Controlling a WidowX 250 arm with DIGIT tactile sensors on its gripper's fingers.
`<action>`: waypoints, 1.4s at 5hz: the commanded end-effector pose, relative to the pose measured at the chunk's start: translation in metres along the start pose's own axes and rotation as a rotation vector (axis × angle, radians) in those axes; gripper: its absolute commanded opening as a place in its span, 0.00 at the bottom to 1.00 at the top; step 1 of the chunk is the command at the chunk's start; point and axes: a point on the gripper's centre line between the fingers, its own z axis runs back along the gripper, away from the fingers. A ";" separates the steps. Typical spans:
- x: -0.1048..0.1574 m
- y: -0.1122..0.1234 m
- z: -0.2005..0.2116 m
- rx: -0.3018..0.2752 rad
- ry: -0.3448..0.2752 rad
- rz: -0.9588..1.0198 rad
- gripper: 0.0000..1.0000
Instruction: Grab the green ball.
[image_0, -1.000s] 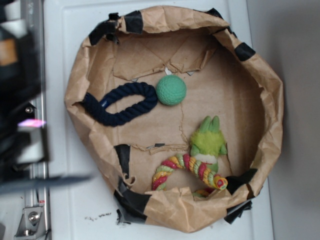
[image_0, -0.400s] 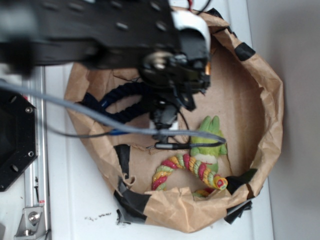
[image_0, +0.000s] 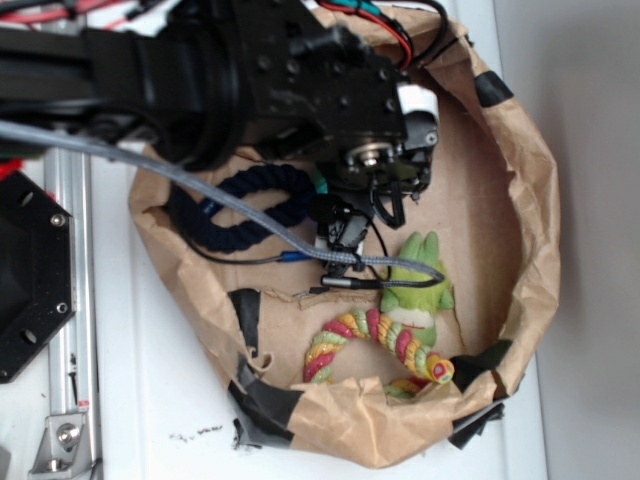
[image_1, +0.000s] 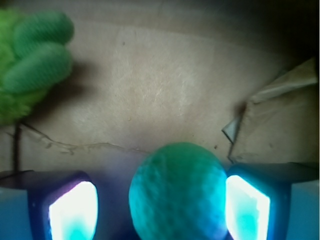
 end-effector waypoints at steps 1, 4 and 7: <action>0.002 0.010 0.014 0.028 -0.025 0.016 0.00; -0.011 -0.016 0.147 0.040 -0.123 0.261 0.00; -0.003 -0.042 0.151 0.099 -0.103 0.360 0.00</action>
